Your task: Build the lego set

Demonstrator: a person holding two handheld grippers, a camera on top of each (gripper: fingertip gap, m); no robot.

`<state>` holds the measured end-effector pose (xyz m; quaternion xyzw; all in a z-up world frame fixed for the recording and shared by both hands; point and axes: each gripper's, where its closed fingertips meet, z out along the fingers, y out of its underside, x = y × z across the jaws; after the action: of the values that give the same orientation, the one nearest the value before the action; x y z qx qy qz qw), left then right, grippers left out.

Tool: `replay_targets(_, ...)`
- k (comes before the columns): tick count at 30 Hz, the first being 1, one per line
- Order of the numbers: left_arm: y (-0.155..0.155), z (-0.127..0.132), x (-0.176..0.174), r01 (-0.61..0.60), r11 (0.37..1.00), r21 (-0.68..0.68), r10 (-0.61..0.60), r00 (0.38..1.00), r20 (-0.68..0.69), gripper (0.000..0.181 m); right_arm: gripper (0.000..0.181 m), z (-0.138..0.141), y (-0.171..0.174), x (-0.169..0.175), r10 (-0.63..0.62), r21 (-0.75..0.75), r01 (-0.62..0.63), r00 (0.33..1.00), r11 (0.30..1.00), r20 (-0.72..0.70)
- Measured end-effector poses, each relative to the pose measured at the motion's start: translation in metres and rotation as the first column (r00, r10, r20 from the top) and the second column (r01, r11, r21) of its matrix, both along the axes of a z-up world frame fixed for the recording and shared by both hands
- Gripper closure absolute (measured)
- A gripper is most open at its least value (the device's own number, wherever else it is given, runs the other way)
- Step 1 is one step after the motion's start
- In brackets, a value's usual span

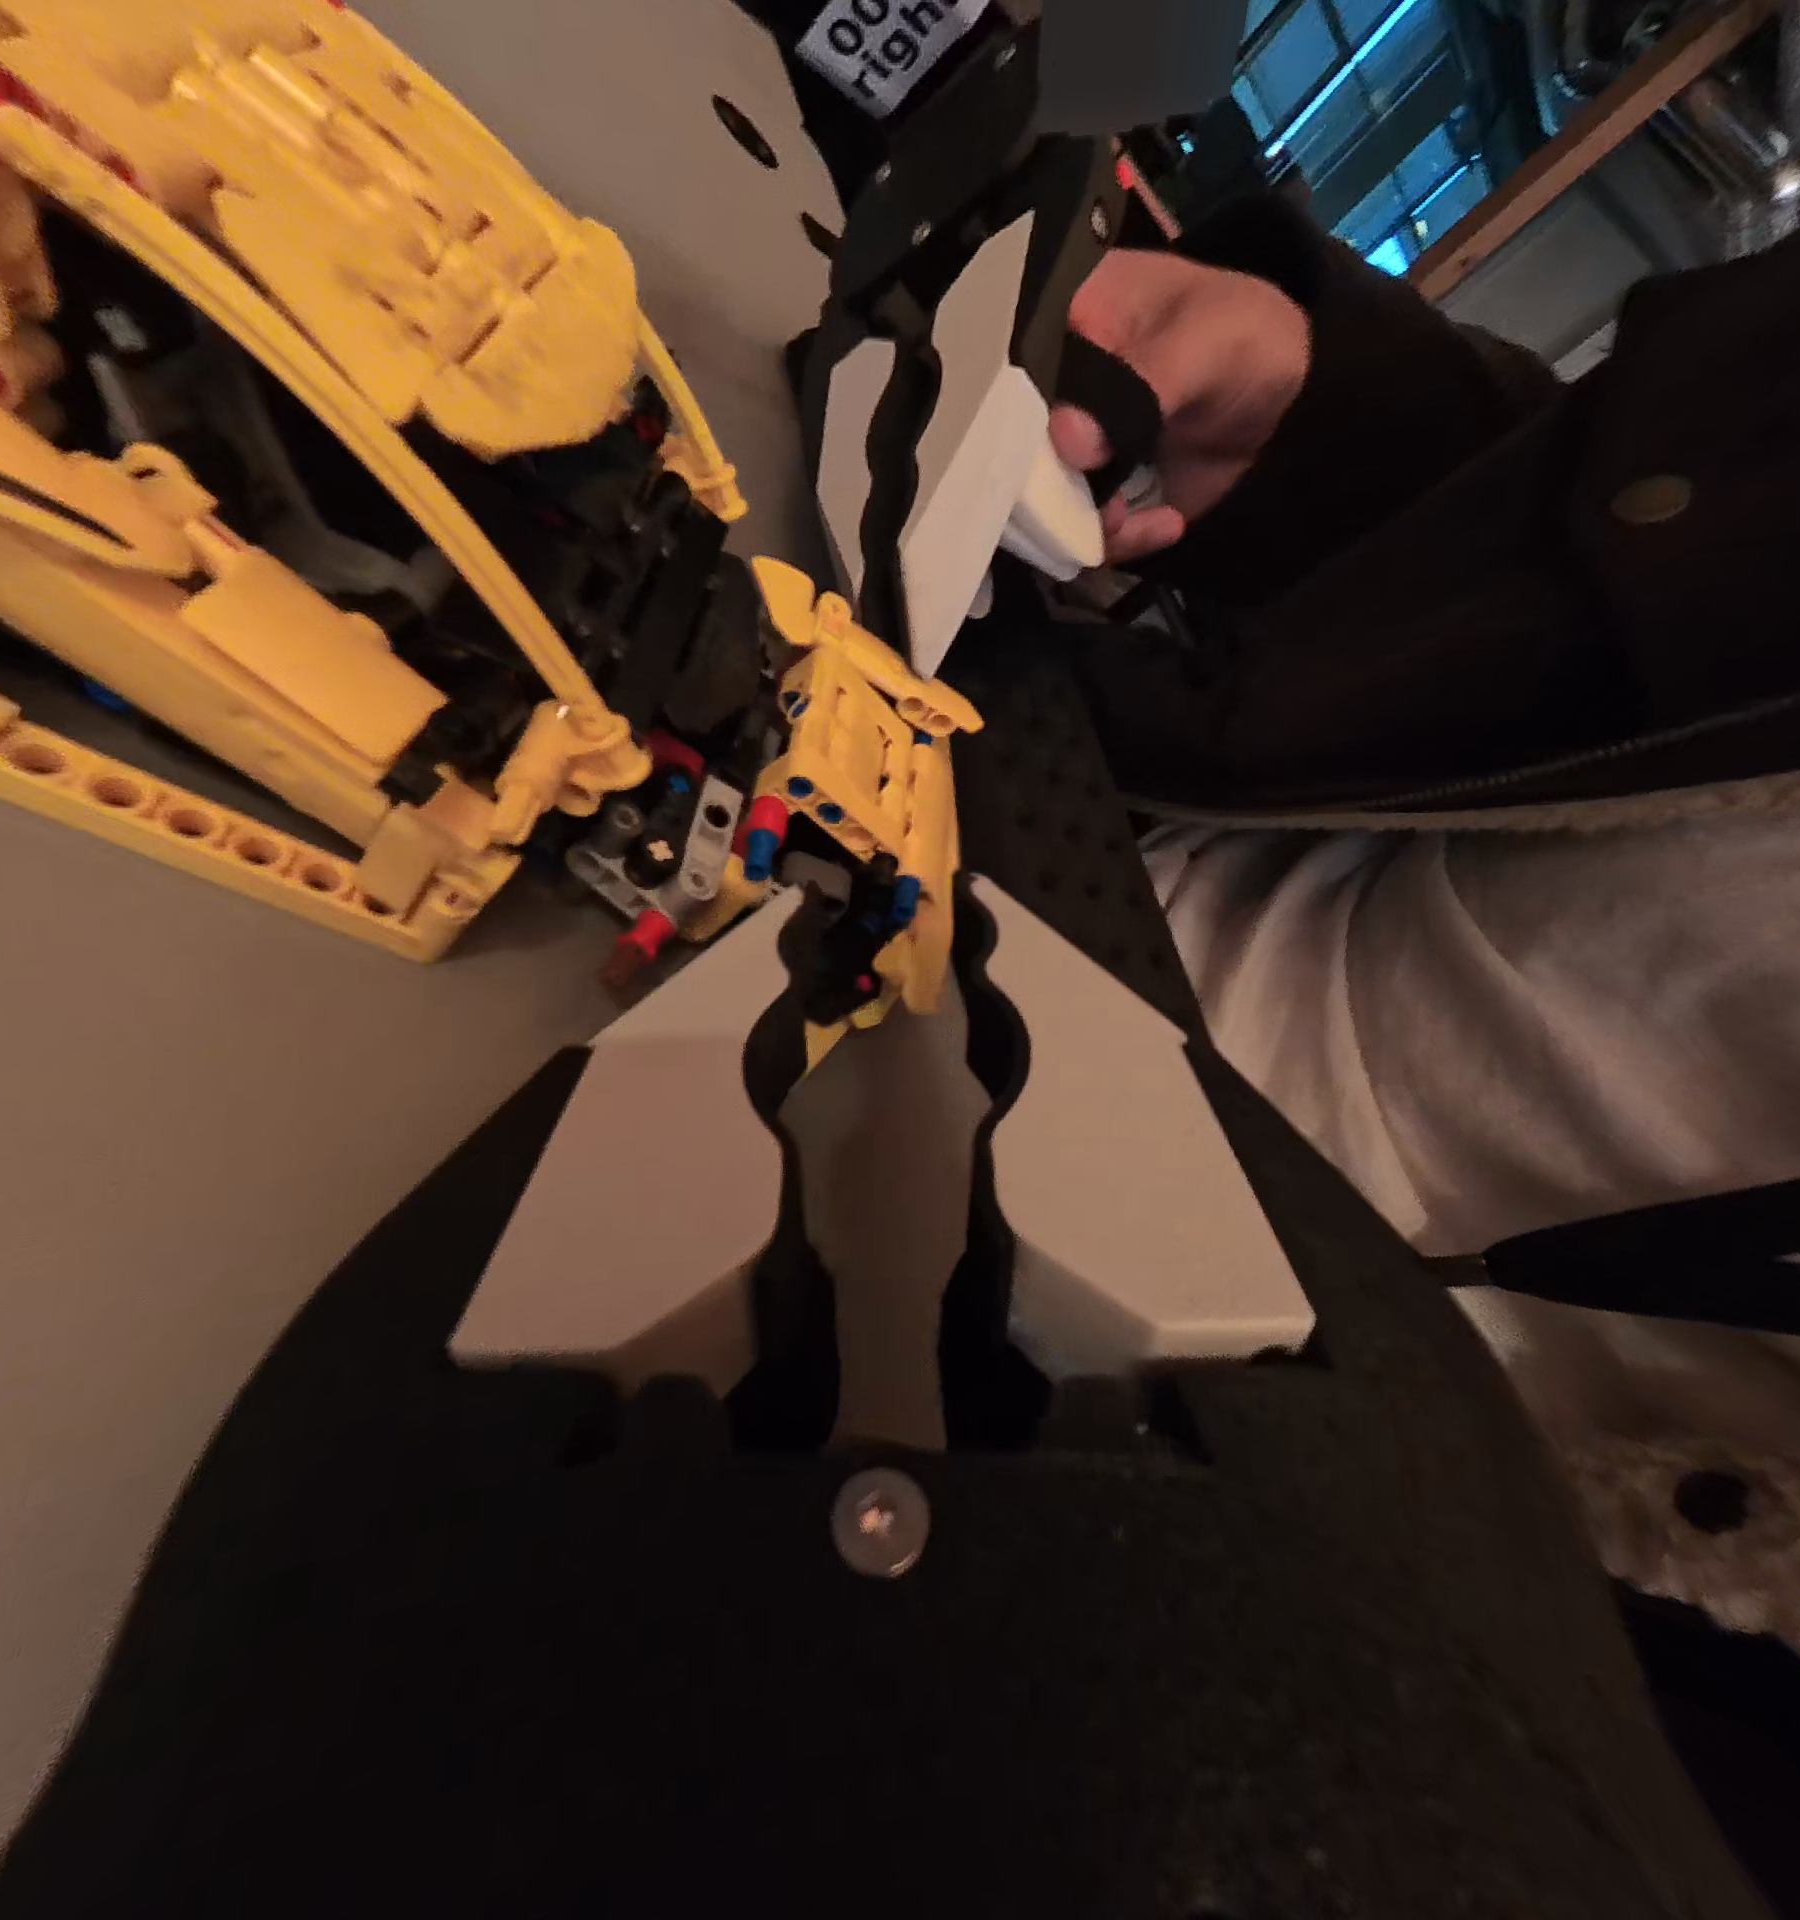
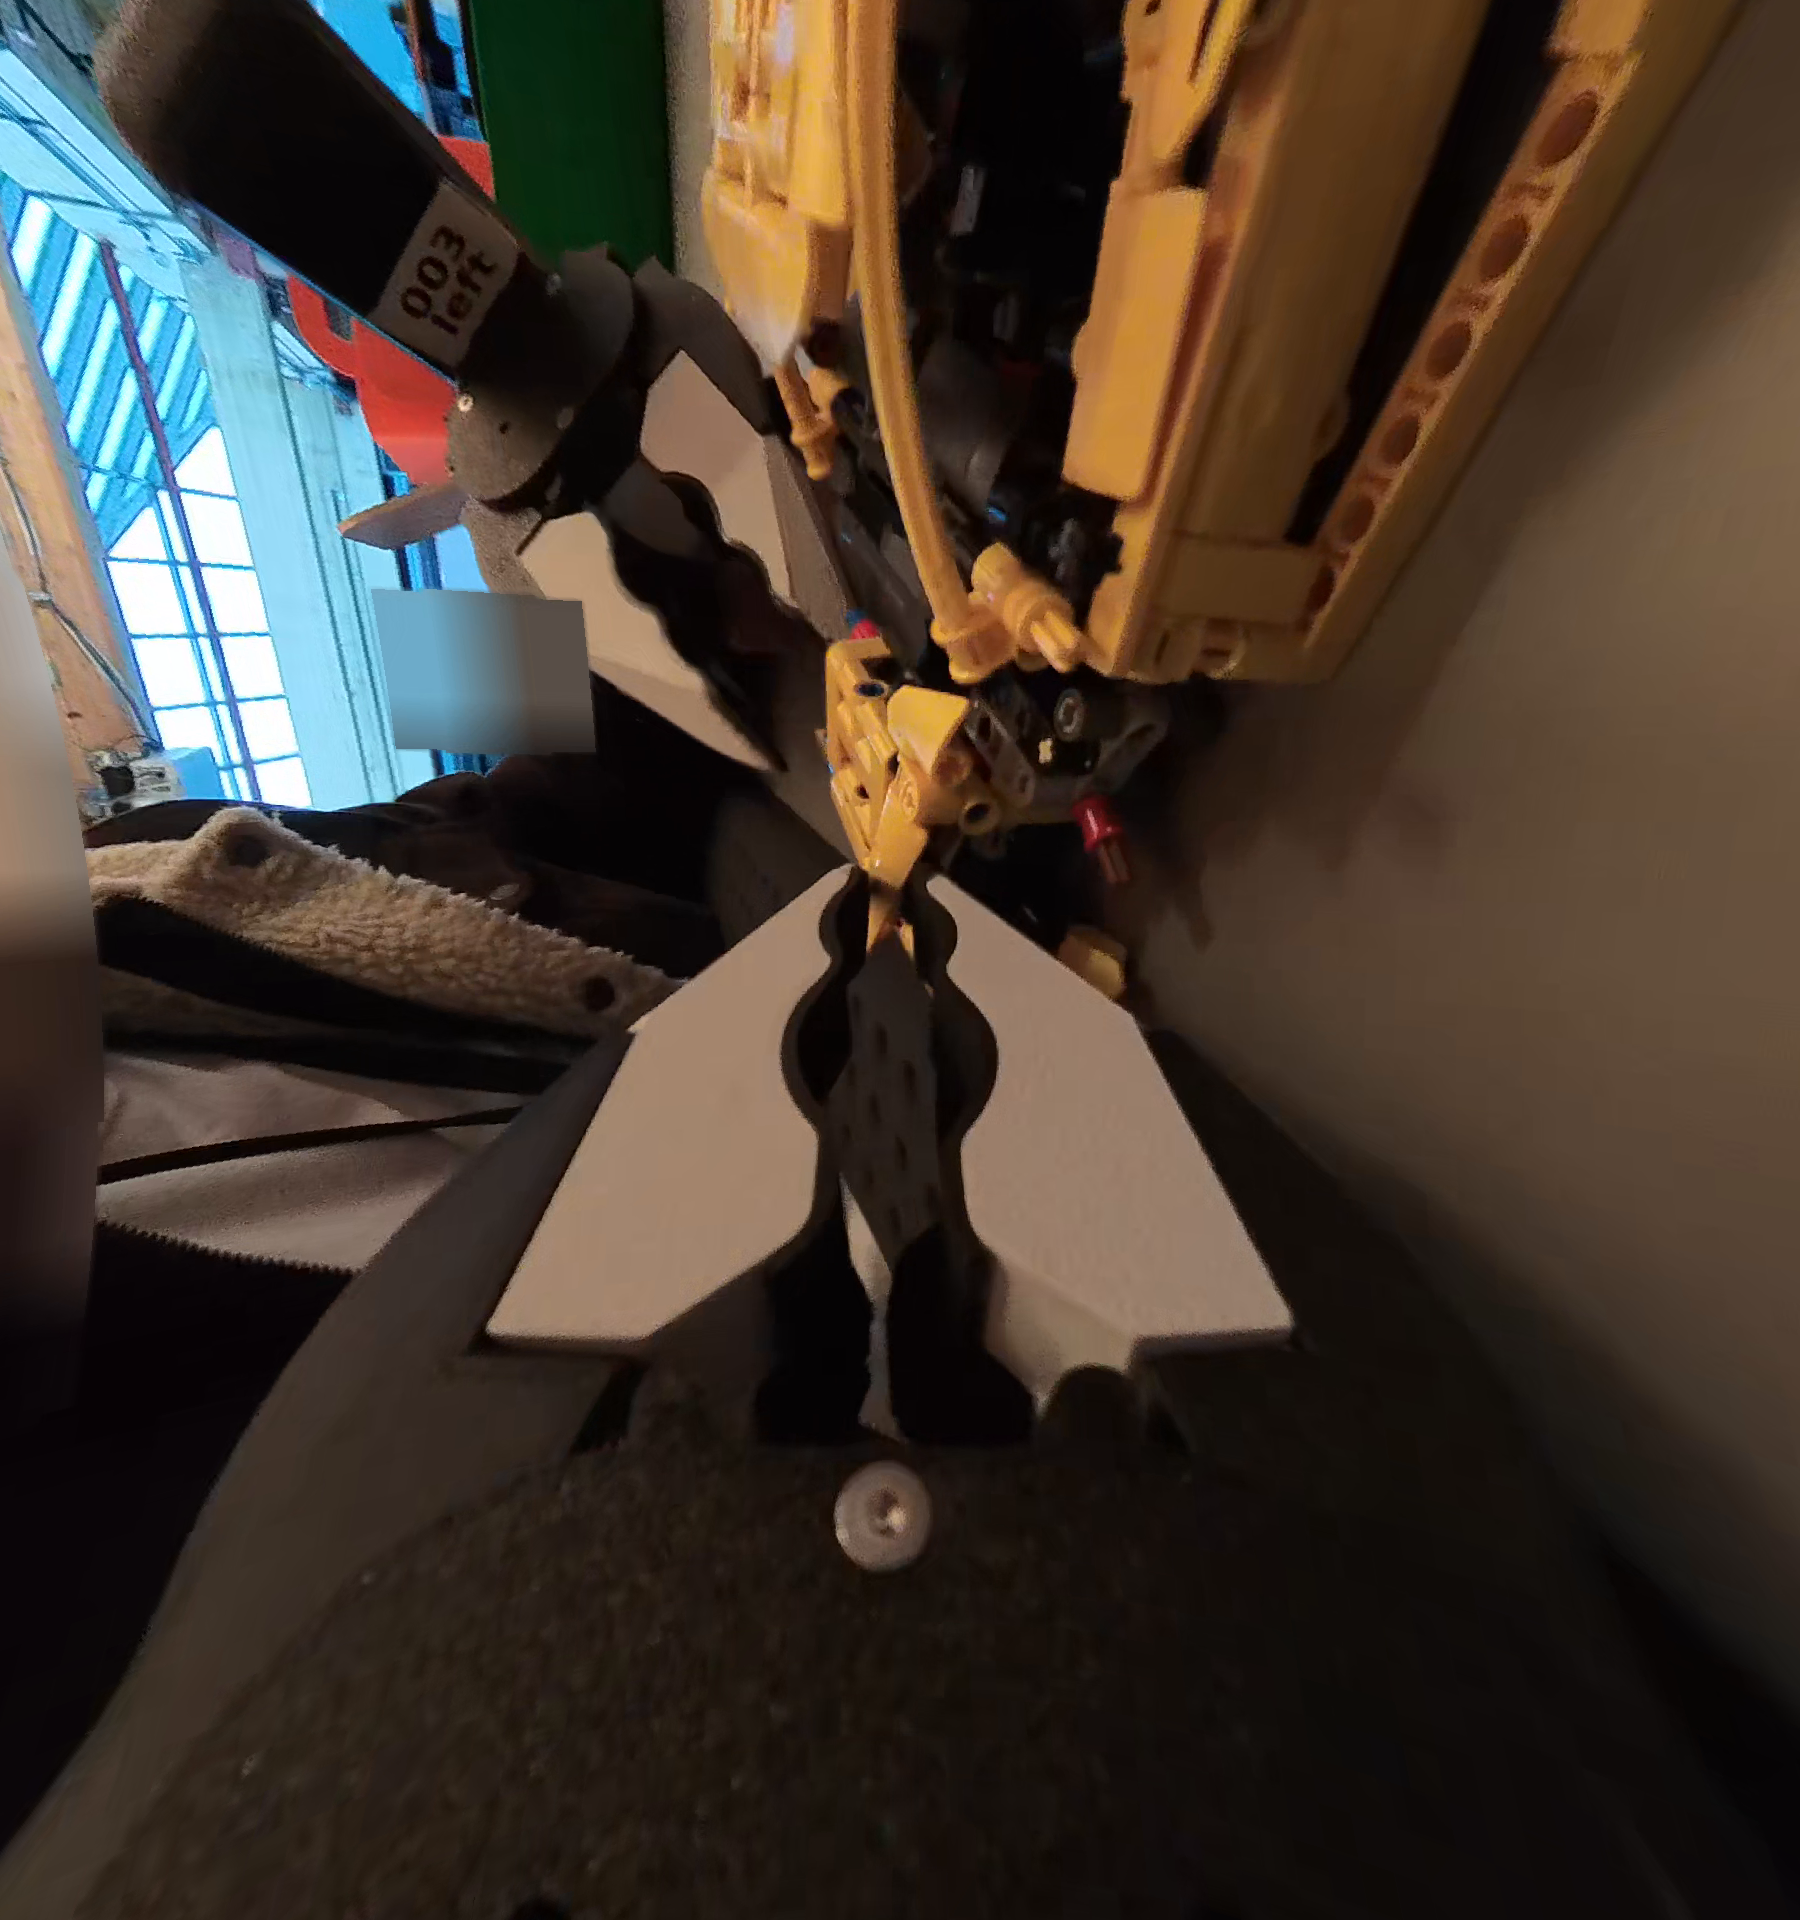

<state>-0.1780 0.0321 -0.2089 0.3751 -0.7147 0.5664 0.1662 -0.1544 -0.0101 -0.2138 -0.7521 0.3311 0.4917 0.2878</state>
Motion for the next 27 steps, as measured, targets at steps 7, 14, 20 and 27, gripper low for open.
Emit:
replay_targets(7,-0.018,0.0,0.007,-0.05,0.999,-0.022,0.048,0.995,-0.083,0.163,0.178,0.004,-0.007,-0.009,0.028,0.027,-0.024,0.989,0.999,-0.147)
replay_targets(14,-0.017,-0.003,0.014,-0.122,0.99,-0.066,0.109,0.978,-0.179,0.173,0.18,0.003,-0.009,-0.006,0.027,0.017,-0.024,0.989,1.0,-0.144)
replay_targets(20,-0.018,-0.003,0.013,-0.109,0.991,-0.078,0.093,0.978,-0.187,0.174,0.179,0.001,-0.019,-0.003,0.1,-0.016,-0.101,0.995,0.995,-0.03)
replay_targets(27,-0.018,-0.003,0.014,-0.114,0.99,-0.079,0.098,0.978,-0.184,0.174,0.179,-0.003,-0.022,0.0,0.12,-0.084,-0.113,0.989,0.99,0.084)
